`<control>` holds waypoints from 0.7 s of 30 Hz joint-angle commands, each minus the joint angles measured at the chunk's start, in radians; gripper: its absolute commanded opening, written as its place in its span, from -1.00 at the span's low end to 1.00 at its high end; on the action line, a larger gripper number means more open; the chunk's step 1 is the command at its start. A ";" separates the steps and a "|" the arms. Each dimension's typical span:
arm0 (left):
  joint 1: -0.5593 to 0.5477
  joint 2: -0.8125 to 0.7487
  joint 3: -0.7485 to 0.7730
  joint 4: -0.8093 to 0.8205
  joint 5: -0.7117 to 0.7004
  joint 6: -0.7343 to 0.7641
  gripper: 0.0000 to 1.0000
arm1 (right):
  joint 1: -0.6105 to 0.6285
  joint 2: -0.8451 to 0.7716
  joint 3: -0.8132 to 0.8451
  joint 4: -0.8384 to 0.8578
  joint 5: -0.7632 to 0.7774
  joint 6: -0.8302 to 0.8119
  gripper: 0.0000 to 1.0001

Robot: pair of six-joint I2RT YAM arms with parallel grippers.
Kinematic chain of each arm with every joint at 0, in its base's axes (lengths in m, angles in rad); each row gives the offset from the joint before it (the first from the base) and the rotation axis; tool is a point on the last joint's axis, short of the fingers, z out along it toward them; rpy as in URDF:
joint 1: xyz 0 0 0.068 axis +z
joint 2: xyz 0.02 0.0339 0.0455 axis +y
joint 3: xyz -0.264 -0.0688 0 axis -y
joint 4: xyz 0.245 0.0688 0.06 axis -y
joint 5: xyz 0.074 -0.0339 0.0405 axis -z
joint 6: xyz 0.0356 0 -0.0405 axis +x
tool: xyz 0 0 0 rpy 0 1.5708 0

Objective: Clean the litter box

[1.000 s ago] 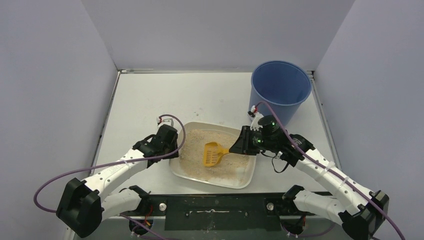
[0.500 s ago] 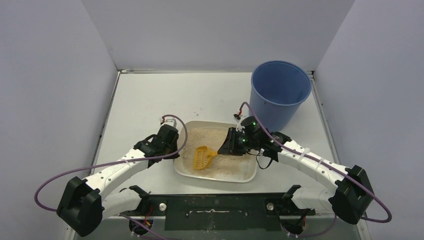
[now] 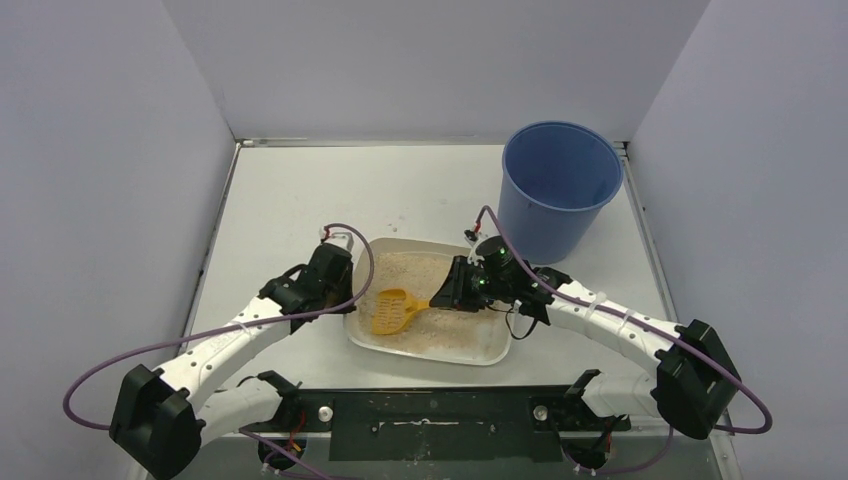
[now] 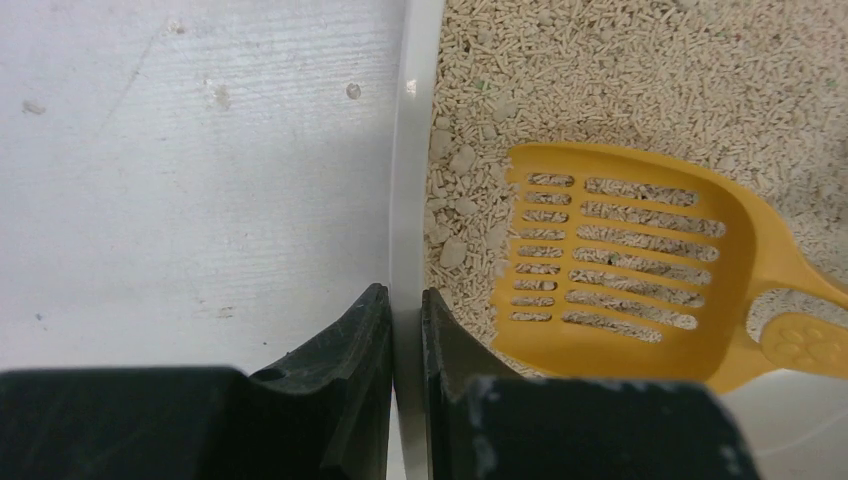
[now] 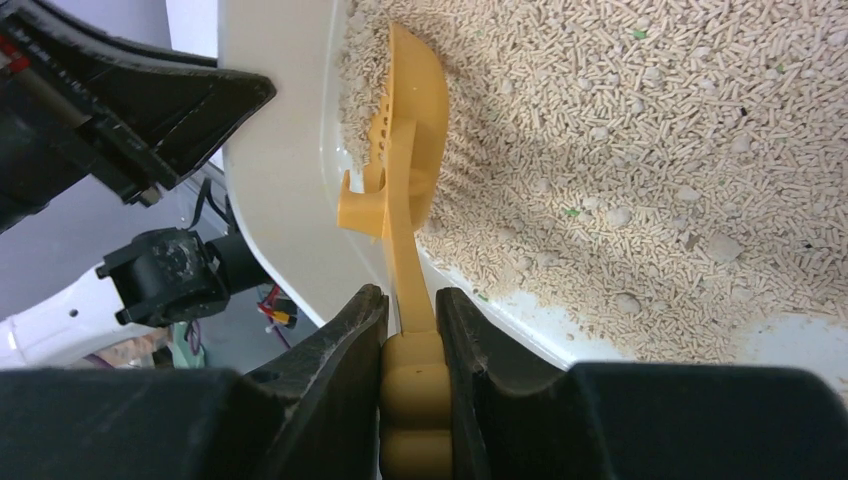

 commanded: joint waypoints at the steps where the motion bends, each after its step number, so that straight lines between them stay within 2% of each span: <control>1: 0.000 -0.105 0.171 0.060 0.031 0.072 -1.00 | 0.005 -0.002 -0.047 0.022 0.117 0.038 -1.00; 7: -0.002 -0.143 0.251 0.035 0.049 0.157 -1.00 | 0.006 -0.043 -0.089 0.053 0.134 0.092 -1.00; 14: -0.004 -0.199 0.324 0.040 0.105 0.237 -1.00 | 0.014 -0.086 -0.214 0.259 0.096 0.215 -1.00; 21: -0.006 -0.222 0.414 0.041 0.192 0.272 -1.00 | 0.035 -0.106 -0.286 0.405 0.132 0.302 -1.00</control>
